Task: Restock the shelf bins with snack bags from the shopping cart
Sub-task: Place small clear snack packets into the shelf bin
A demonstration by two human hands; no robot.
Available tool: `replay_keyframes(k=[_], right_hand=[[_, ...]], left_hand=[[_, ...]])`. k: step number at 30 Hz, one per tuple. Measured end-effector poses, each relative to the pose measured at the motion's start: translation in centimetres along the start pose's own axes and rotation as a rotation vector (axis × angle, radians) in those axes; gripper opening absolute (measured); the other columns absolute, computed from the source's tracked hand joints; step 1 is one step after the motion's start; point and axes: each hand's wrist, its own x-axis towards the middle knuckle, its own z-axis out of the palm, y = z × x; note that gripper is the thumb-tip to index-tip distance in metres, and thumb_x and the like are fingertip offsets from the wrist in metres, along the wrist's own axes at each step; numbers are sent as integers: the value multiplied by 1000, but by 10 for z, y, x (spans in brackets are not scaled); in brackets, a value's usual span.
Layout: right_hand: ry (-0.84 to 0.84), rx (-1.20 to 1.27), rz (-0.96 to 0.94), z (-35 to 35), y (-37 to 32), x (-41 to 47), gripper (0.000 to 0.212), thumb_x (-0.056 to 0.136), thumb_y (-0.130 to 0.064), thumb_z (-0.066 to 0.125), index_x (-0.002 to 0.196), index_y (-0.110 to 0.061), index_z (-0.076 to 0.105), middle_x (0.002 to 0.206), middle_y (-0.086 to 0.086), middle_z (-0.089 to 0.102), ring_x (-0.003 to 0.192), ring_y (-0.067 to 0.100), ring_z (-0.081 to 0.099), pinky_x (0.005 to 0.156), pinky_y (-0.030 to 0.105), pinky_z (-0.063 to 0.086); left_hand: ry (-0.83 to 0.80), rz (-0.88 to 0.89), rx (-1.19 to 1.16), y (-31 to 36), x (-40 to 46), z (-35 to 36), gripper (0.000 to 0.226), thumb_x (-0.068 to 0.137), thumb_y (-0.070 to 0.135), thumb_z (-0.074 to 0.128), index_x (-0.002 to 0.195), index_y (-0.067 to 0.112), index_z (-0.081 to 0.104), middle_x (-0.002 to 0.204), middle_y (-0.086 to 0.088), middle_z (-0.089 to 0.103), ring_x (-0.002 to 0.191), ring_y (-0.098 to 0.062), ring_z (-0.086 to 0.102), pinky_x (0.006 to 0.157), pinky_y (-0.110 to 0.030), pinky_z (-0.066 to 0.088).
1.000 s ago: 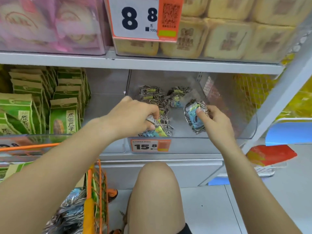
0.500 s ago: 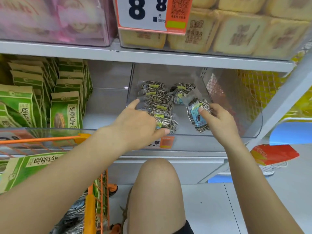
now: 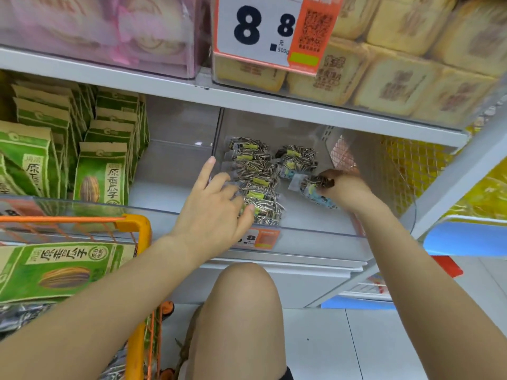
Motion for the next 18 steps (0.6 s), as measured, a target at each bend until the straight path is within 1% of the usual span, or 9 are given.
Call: replay_keyframes(k=[3, 5, 6, 7, 9, 12, 14, 16, 18], right_hand=[[22, -58, -17, 15, -9, 20, 45, 96, -31, 54, 140, -24, 47, 128, 14, 59, 108, 32, 58, 86, 37, 51], [88, -33, -16, 25, -15, 29, 50, 92, -31, 59, 138, -17, 46, 124, 17, 61, 110, 34, 57, 87, 39, 51], [125, 16, 7, 30, -16, 32, 56, 88, -30, 65, 137, -11, 44, 123, 18, 61, 111, 35, 57, 87, 39, 51], [149, 94, 55, 33, -16, 35, 64, 84, -29, 71, 135, -7, 40, 122, 19, 60, 111, 36, 57, 86, 37, 50], [166, 220, 189, 34, -12, 39, 70, 81, -26, 74, 132, 1, 34, 127, 20, 56, 114, 37, 55, 84, 35, 47], [121, 153, 318, 30, -5, 36, 76, 84, -32, 72, 136, 8, 32, 131, 21, 52, 119, 35, 53, 85, 33, 45], [92, 128, 312, 31, -6, 37, 75, 85, -29, 70, 138, 8, 32, 133, 20, 51, 119, 35, 53, 87, 34, 46], [71, 157, 233, 36, -10, 38, 70, 86, -20, 68, 139, 6, 30, 132, 20, 52, 115, 35, 55, 85, 35, 48], [50, 221, 197, 40, -14, 39, 72, 85, -17, 68, 141, 2, 28, 131, 17, 53, 112, 35, 57, 84, 36, 49]], left_hand=[[2, -24, -1, 2, 1, 0, 49, 93, 34, 36, 80, 8, 75, 78, -8, 69, 93, -30, 57, 116, -51, 14], [3, -21, -6, 2, 1, -1, 50, 93, 33, 35, 79, 8, 76, 75, -8, 69, 92, -29, 57, 115, -51, 15], [9, -18, -9, 2, 0, -1, 50, 93, 33, 35, 79, 7, 76, 73, -9, 69, 90, -29, 58, 115, -51, 16], [20, -16, -11, 2, 0, -2, 49, 93, 32, 36, 77, 7, 75, 71, -9, 68, 89, -29, 58, 115, -50, 16], [37, -16, -9, 3, 0, -2, 50, 92, 31, 36, 76, 6, 75, 69, -10, 68, 87, -29, 59, 114, -50, 17], [34, -15, -4, 4, 0, -1, 50, 92, 32, 35, 76, 6, 75, 69, -10, 68, 85, -29, 58, 114, -50, 17], [25, -13, 0, 3, 0, -2, 50, 92, 32, 35, 76, 6, 75, 69, -10, 68, 85, -29, 58, 114, -50, 16], [23, -10, 2, 3, -1, -2, 50, 92, 31, 35, 75, 6, 75, 68, -10, 67, 84, -28, 58, 114, -50, 17], [22, -8, -1, 3, -1, -2, 50, 93, 31, 35, 74, 6, 74, 67, -9, 67, 82, -27, 58, 114, -50, 18]])
